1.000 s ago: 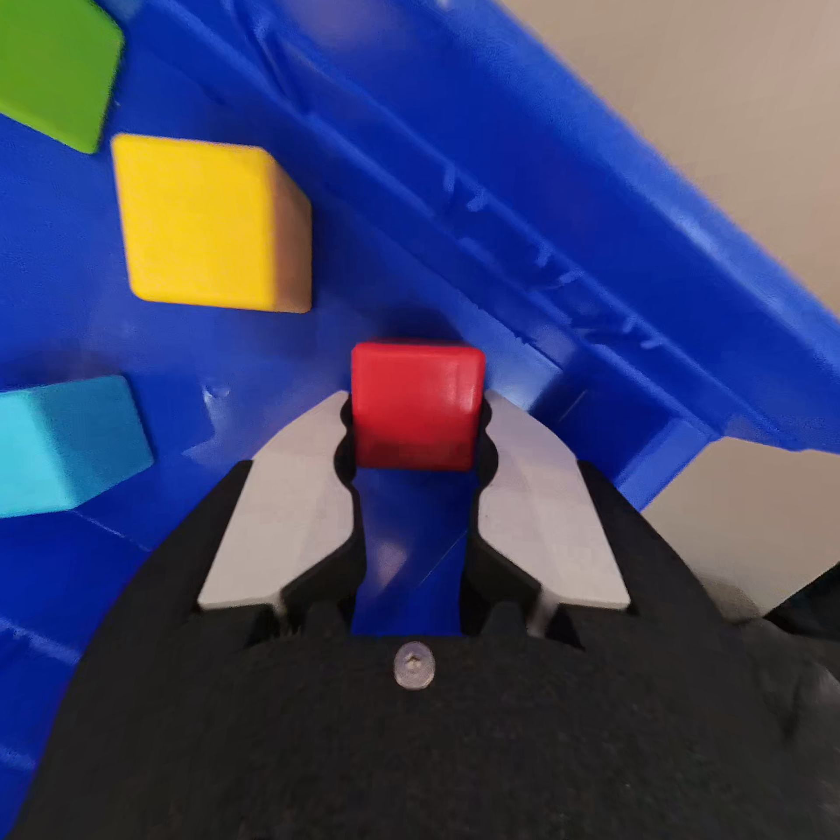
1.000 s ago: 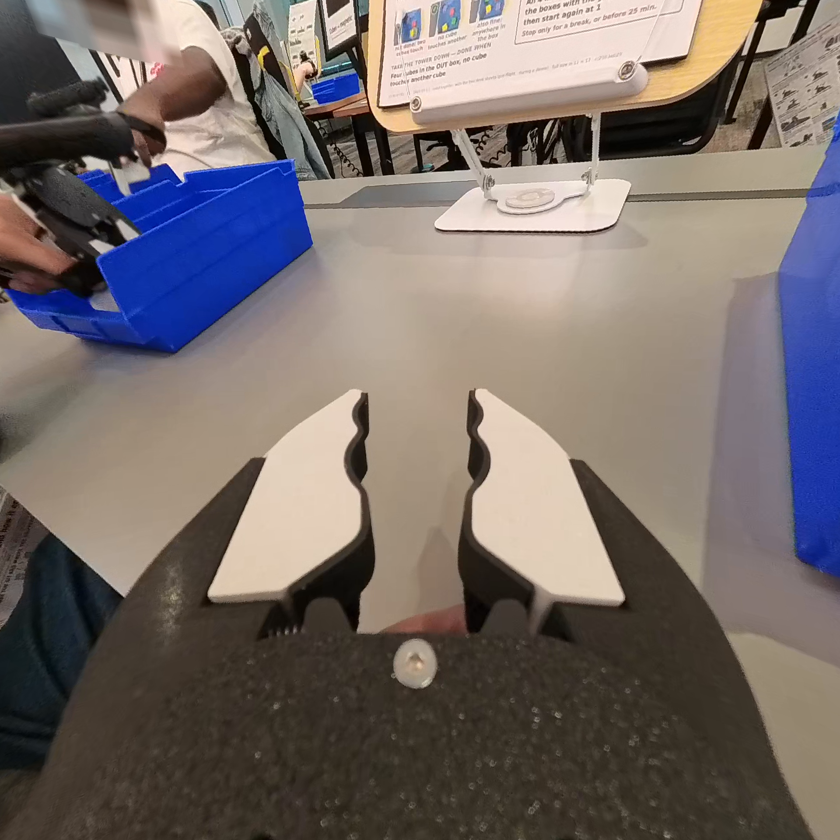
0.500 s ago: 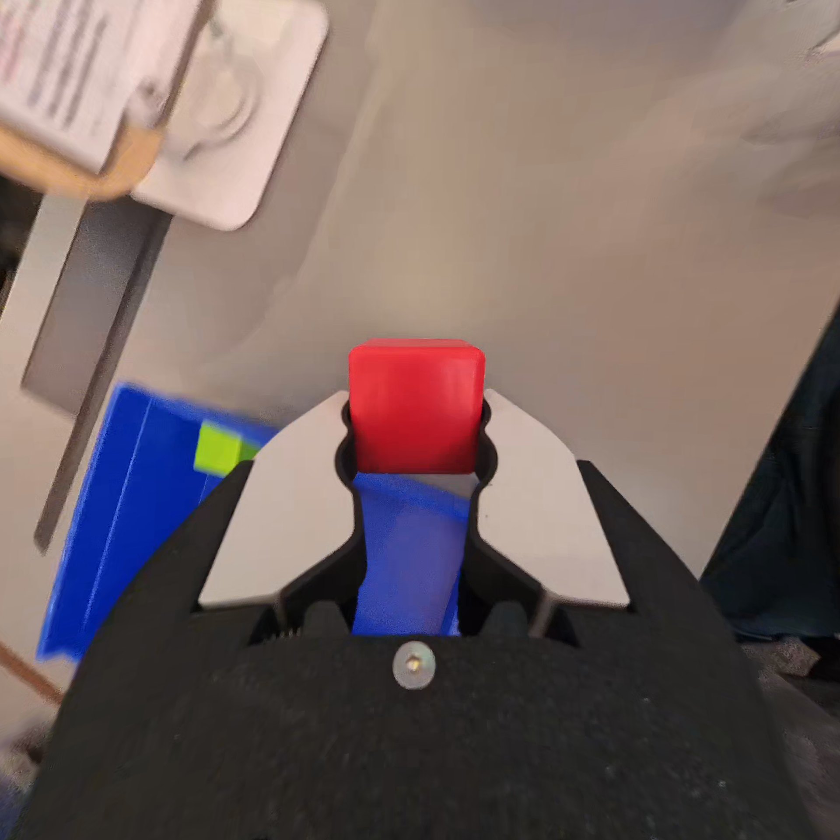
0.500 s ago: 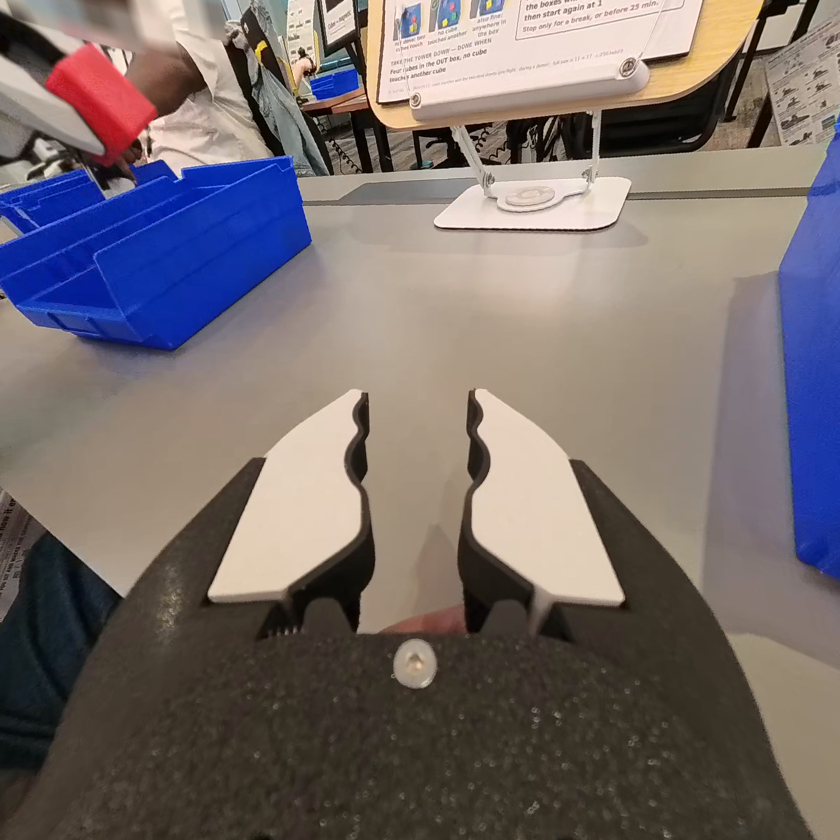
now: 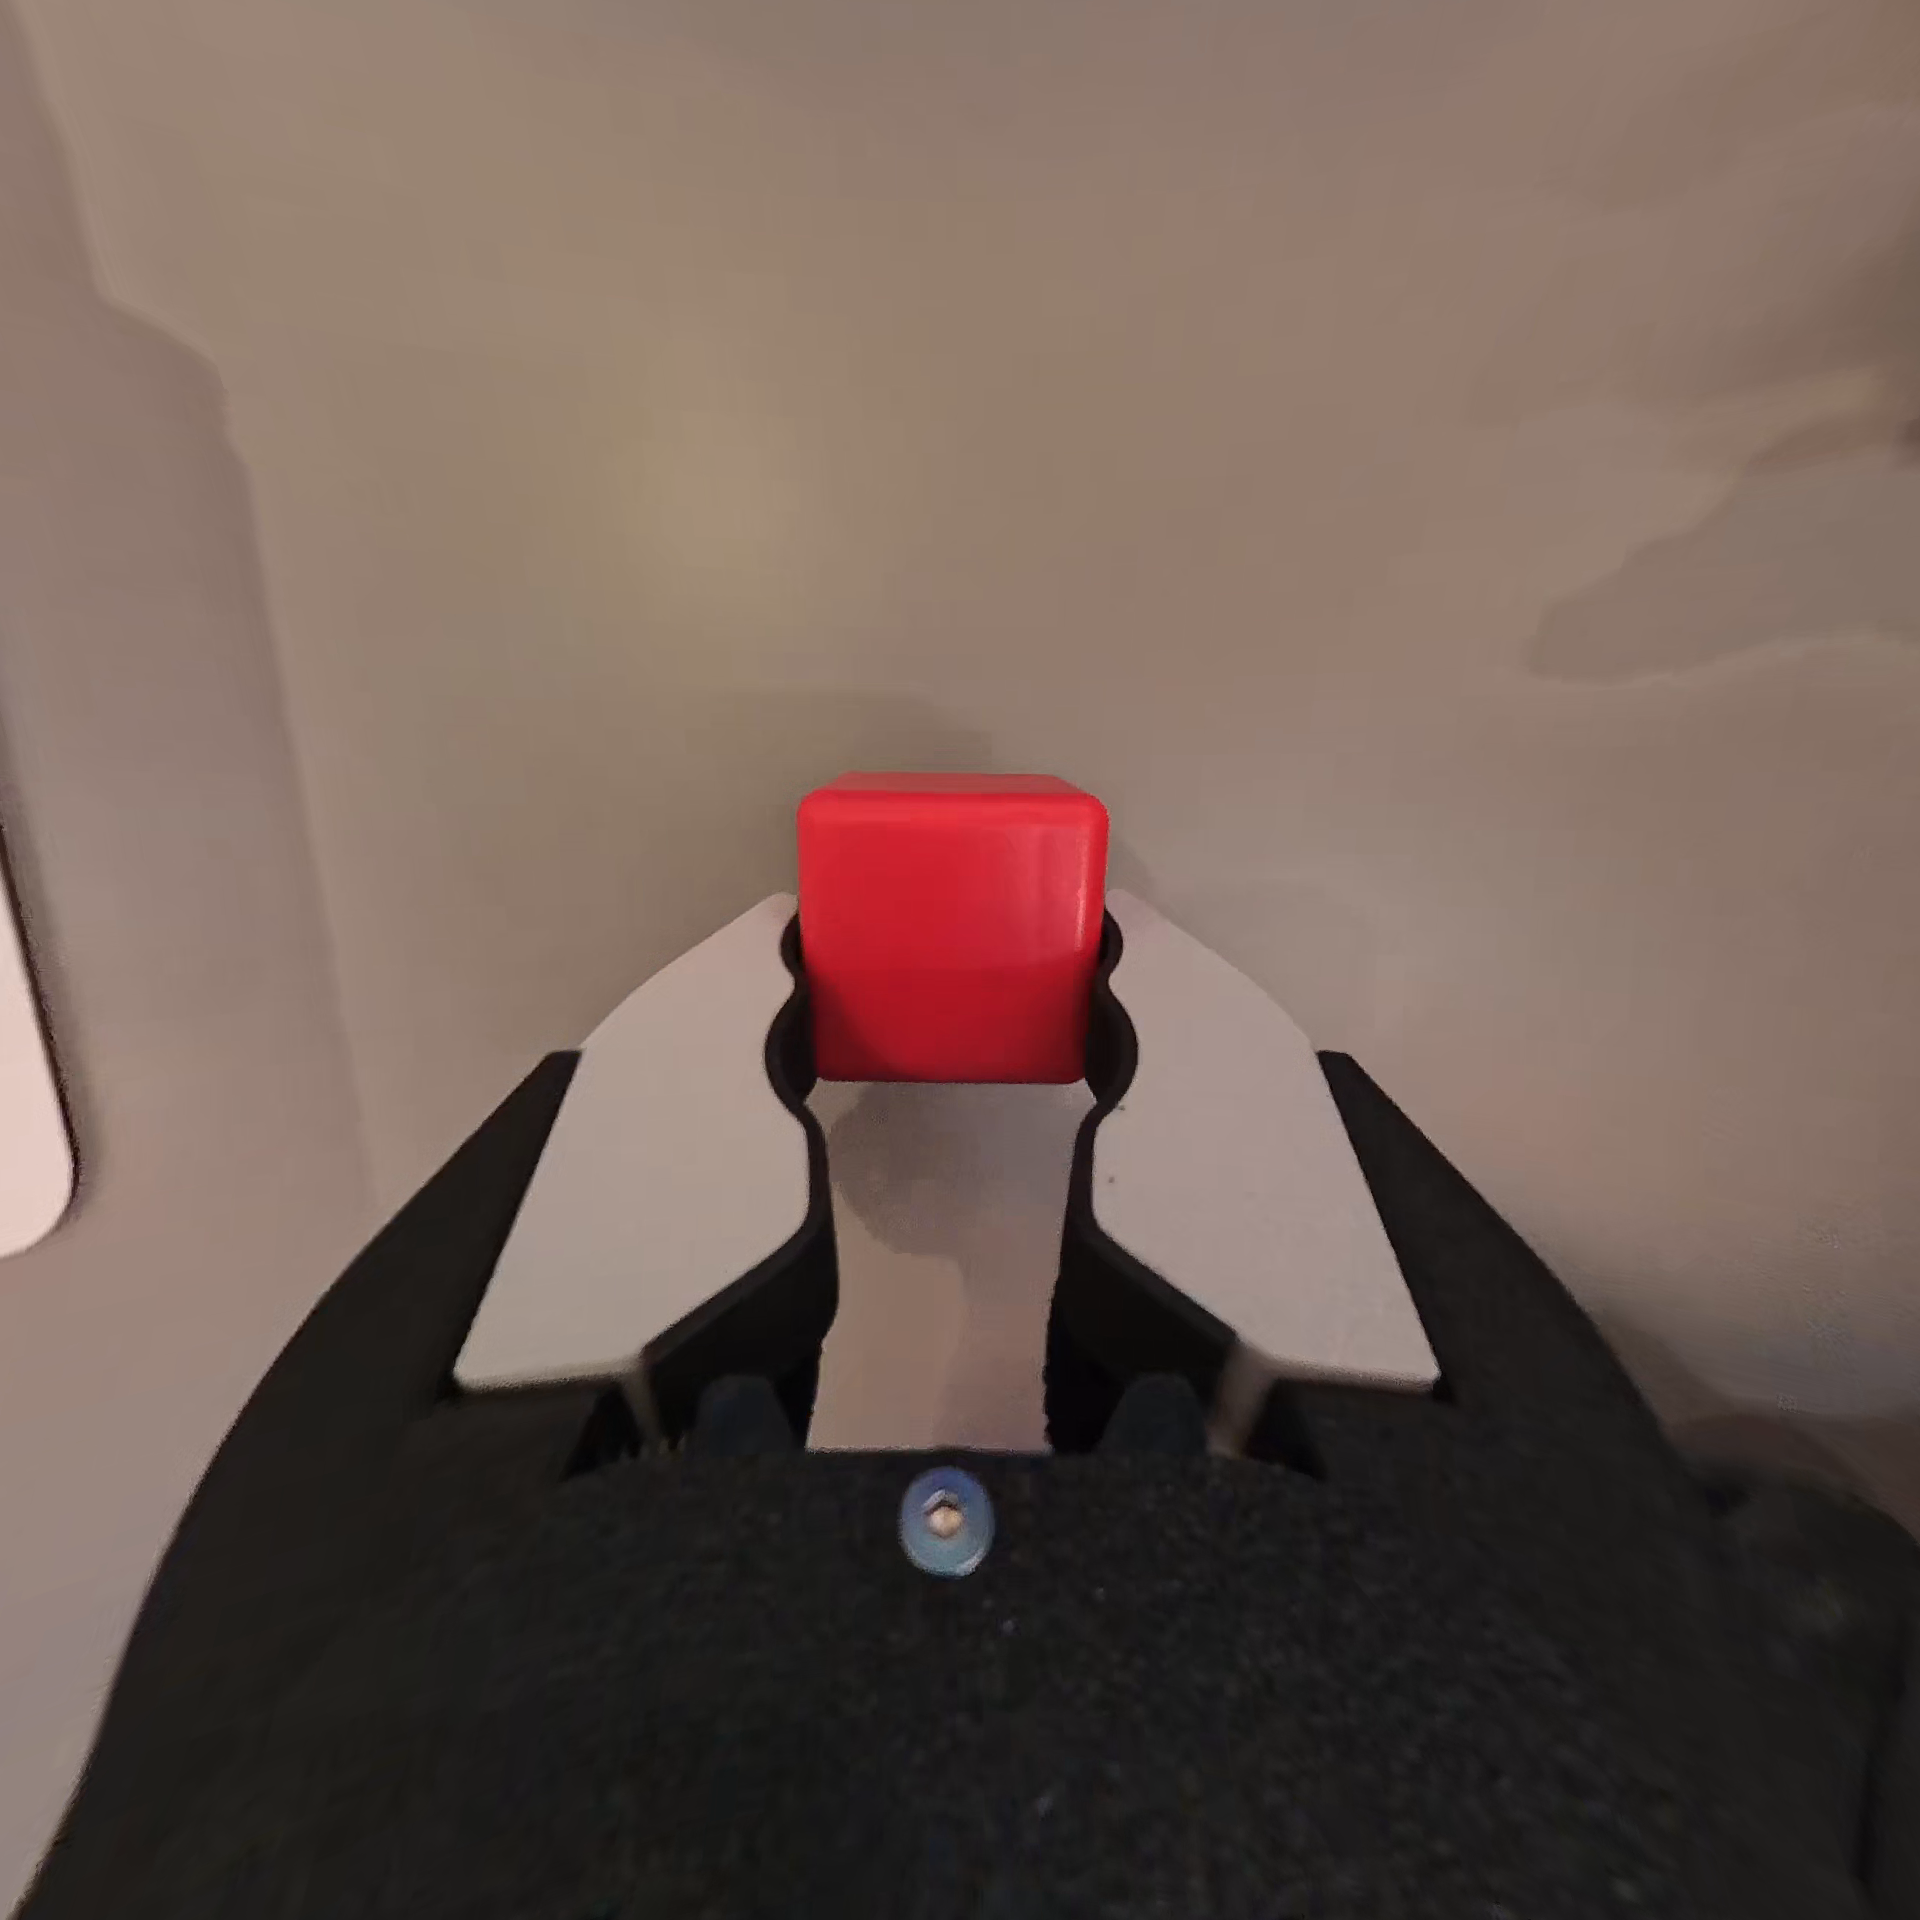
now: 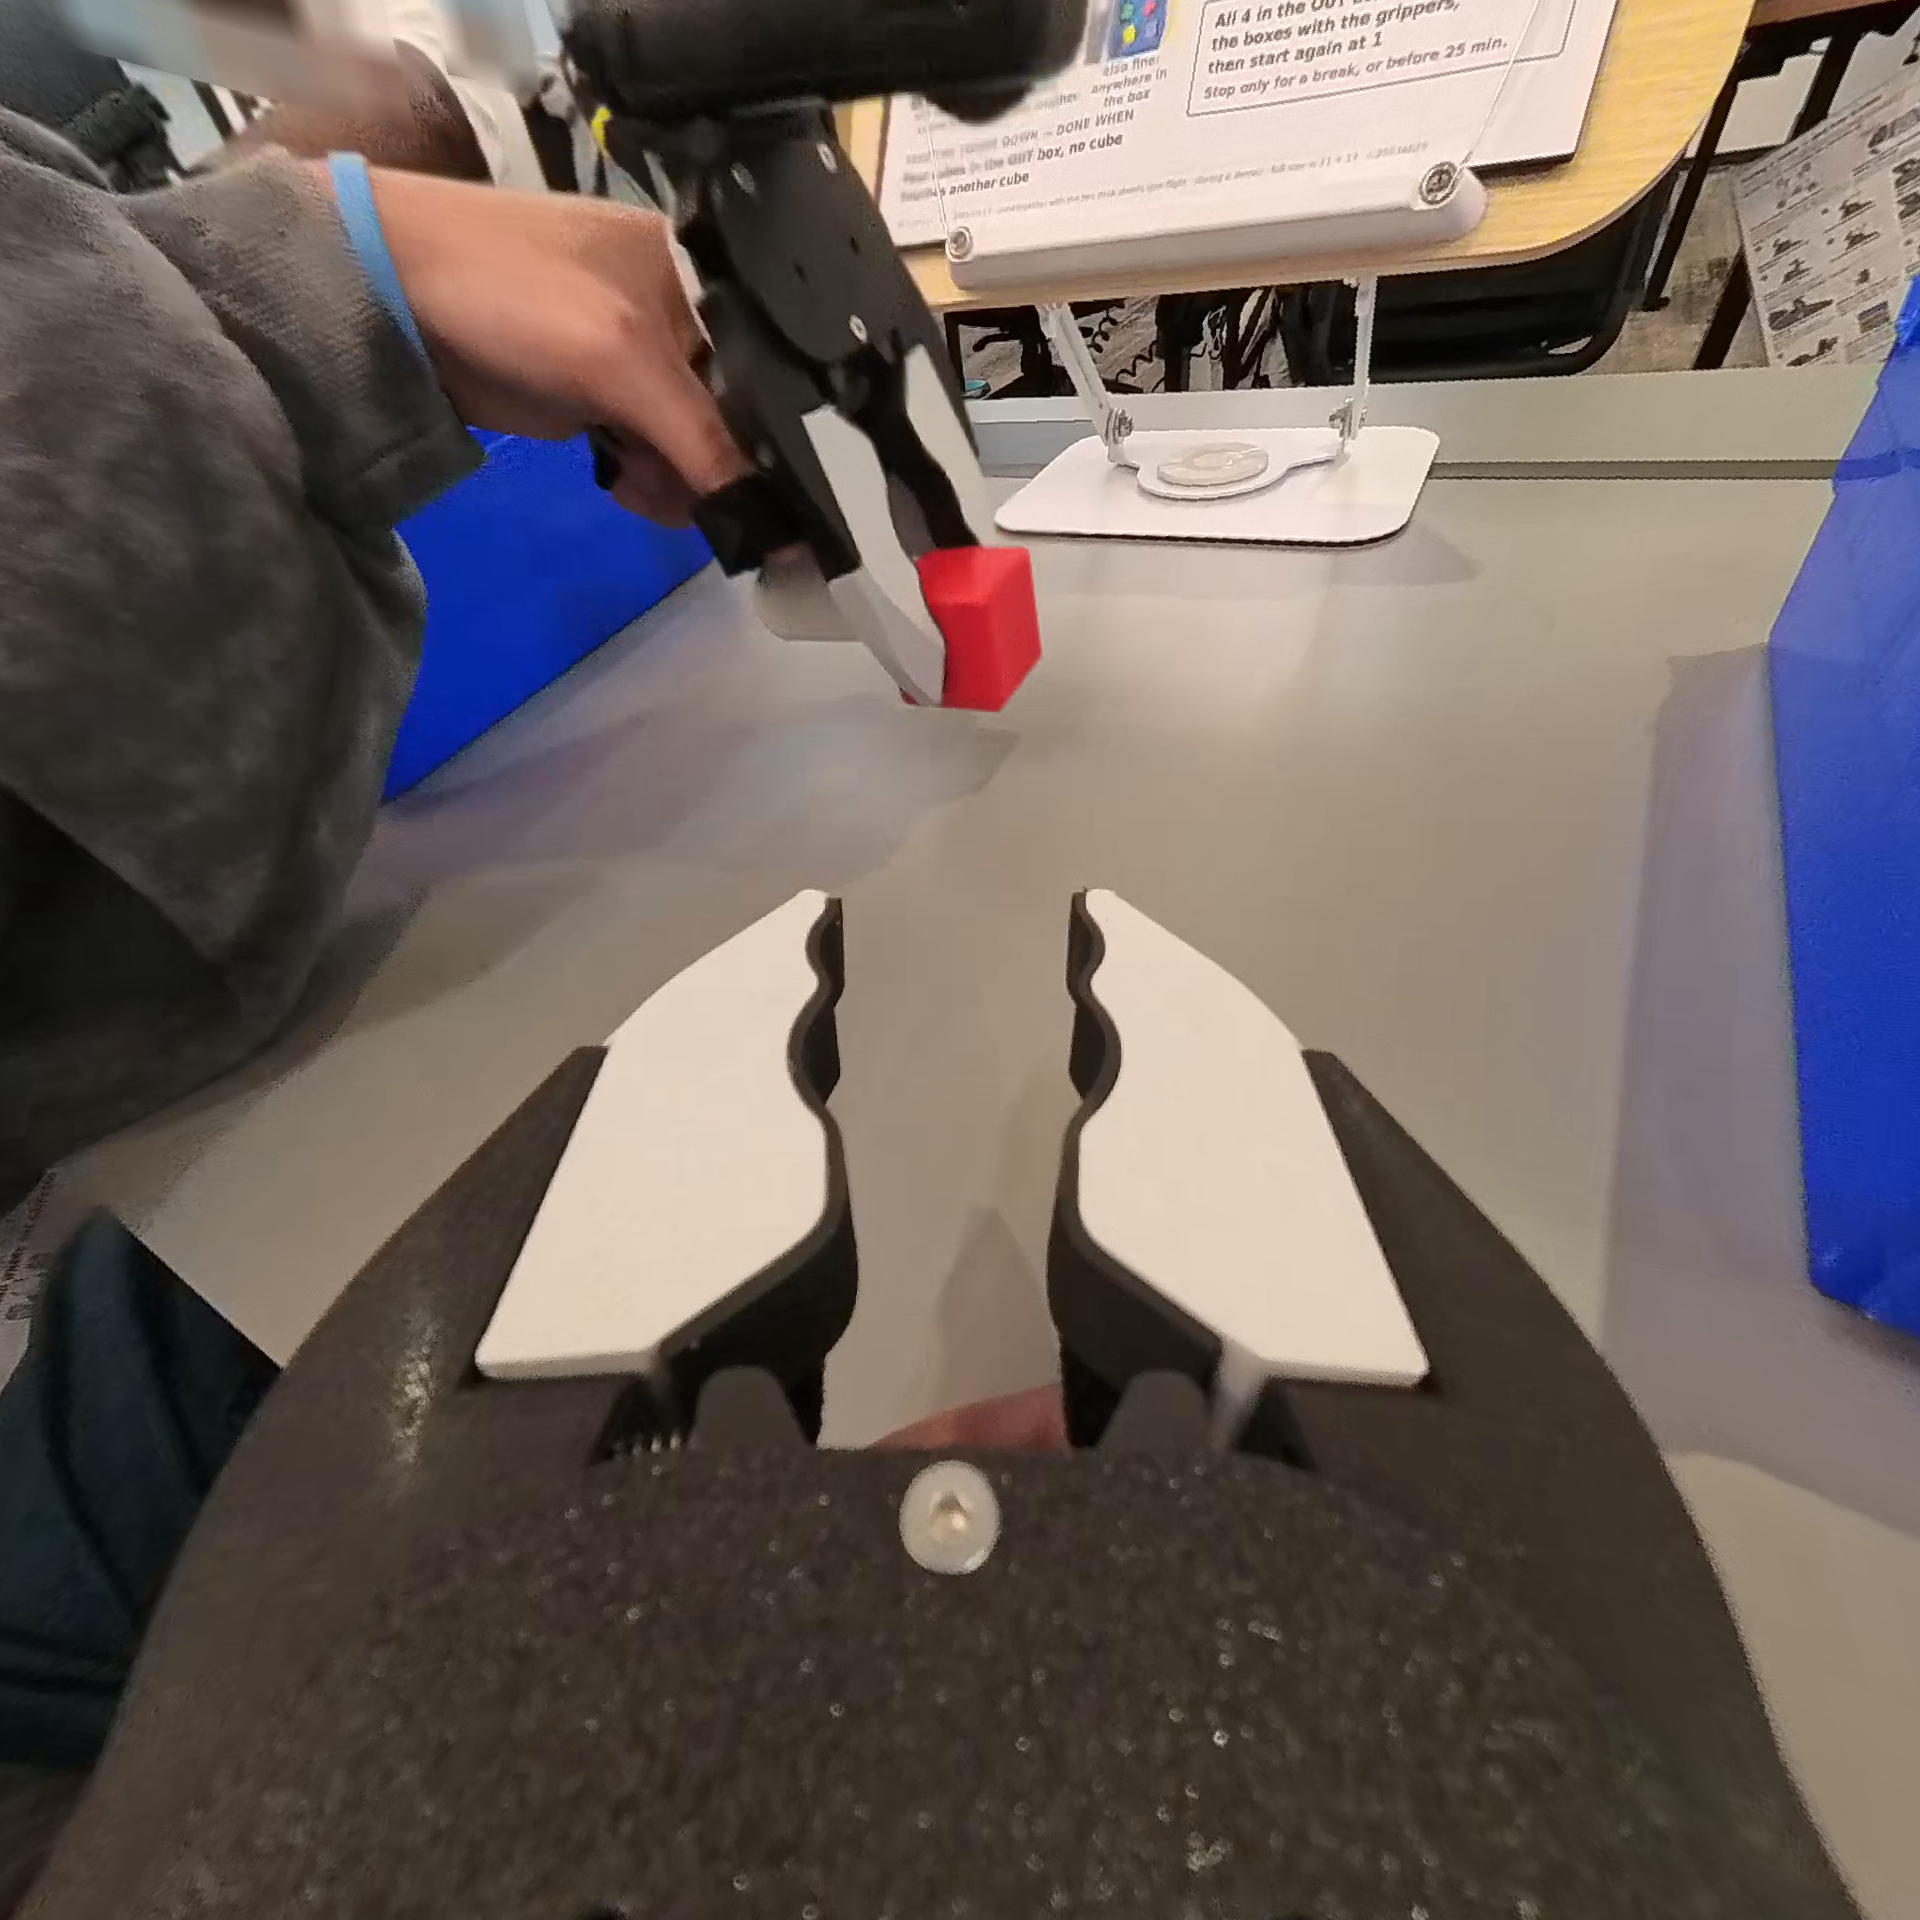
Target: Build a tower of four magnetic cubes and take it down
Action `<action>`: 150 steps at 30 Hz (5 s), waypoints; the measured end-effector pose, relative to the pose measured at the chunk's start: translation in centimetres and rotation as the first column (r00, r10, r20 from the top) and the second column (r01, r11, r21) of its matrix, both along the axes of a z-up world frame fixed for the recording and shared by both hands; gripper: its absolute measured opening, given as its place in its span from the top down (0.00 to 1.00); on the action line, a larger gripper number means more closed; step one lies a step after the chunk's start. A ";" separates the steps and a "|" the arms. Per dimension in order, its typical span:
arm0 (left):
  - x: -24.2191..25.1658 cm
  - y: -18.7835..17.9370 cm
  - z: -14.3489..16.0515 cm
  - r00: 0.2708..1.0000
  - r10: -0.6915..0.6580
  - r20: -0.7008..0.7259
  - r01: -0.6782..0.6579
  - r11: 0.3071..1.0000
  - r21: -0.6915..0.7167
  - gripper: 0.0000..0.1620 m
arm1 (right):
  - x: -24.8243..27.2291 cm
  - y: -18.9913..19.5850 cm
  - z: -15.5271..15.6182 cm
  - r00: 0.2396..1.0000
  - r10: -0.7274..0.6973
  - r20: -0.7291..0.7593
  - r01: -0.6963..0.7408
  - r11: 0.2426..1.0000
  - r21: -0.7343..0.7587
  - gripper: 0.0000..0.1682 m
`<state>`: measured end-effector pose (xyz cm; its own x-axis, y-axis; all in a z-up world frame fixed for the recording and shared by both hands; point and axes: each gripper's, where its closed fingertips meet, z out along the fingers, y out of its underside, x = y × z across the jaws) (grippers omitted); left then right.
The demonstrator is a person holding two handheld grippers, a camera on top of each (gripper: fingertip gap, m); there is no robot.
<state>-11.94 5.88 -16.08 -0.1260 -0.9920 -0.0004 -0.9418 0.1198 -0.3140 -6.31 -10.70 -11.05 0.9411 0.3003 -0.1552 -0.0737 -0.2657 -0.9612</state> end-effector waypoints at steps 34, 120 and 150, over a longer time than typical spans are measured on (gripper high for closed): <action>-26.5 -11.6 6.2 -0.014 0.657 0.753 -0.921 0.285 -0.265 0.63 | -0.3 -0.1 -0.1 1.000 0.009 0.028 -0.009 1.000 0.001 0.76; -0.1 0.1 1.5 0.981 0.123 -0.152 -0.110 0.990 0.091 0.68 | -1.4 0.0 -0.6 0.994 0.052 0.093 -0.050 0.999 -0.021 0.76; -29.5 -10.7 8.4 0.187 0.600 0.778 -0.885 0.446 -0.131 0.61 | -1.3 0.0 -0.7 0.994 0.048 0.095 -0.046 0.999 -0.028 0.76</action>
<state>-41.41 -4.79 -7.65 0.8546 -0.5182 0.0319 -0.1486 -0.3030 -0.9414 -7.65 -10.68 -11.73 0.9370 0.3415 -0.0731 0.0316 -0.2914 -0.9561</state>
